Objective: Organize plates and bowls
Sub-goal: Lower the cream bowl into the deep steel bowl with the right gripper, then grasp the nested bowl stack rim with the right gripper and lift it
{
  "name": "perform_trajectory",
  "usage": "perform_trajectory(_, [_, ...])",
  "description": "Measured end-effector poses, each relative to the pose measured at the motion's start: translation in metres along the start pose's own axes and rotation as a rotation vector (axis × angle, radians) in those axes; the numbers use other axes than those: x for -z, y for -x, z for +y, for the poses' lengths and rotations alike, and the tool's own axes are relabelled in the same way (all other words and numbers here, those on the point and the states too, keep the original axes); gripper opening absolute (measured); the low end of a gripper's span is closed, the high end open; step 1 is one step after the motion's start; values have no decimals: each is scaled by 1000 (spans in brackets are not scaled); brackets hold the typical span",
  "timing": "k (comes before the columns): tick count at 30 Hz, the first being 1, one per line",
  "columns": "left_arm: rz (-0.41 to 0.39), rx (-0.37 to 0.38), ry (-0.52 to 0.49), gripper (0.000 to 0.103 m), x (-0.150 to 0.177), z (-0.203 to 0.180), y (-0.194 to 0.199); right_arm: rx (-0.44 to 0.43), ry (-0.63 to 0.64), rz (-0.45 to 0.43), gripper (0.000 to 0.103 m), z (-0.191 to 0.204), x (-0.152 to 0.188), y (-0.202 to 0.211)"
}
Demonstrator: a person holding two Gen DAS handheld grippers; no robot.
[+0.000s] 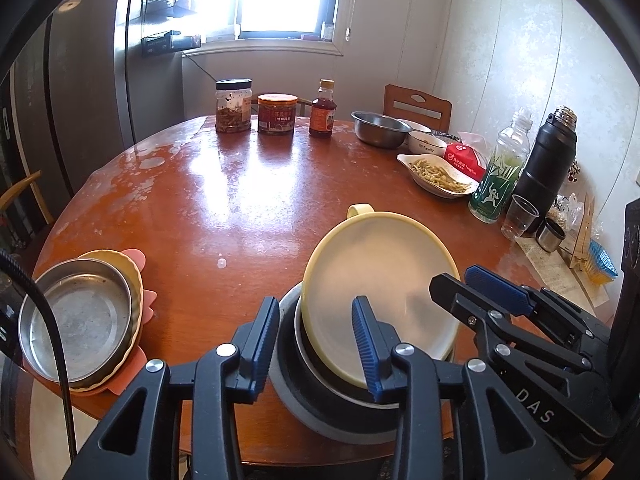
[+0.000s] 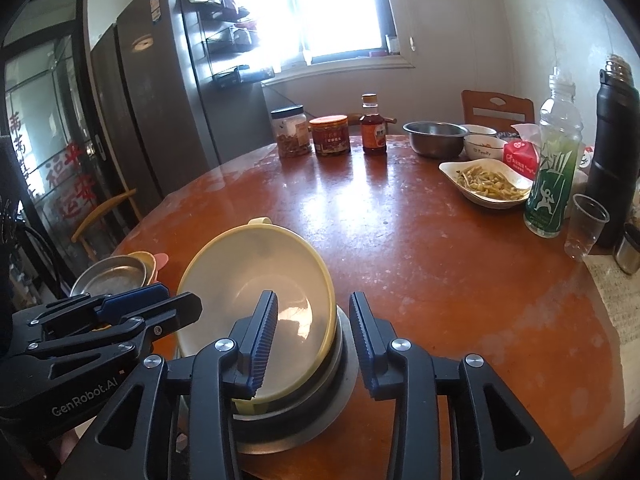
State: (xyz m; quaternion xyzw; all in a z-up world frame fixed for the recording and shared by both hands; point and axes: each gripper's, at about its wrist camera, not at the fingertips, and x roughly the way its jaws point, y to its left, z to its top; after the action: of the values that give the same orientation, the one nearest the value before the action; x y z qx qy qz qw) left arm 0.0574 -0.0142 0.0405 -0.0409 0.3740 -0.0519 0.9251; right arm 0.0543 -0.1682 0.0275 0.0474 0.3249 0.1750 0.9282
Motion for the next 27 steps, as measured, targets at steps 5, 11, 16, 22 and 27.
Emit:
perform_trajectory(5, [-11, -6, 0, 43, 0, 0, 5, -10, -18, -5, 49, -3, -2, 4])
perform_trajectory(11, [-28, -17, 4, 53, -1, 2, 13, -14, -40, -20, 56, -8, -4, 11])
perform_trajectory(16, [-38, -21, 19, 57, -1, 8, 23, -20, -58, -24, 64, -13, -5, 17])
perform_trajectory(22, [-17, 18, 71, 67, 2, 24, 27, -29, -82, 9, 67, -18, 1, 16])
perform_trajectory(27, [21, 78, 98, 69, 6, 29, 20, -41, -123, 58, 72, -24, 9, 9])
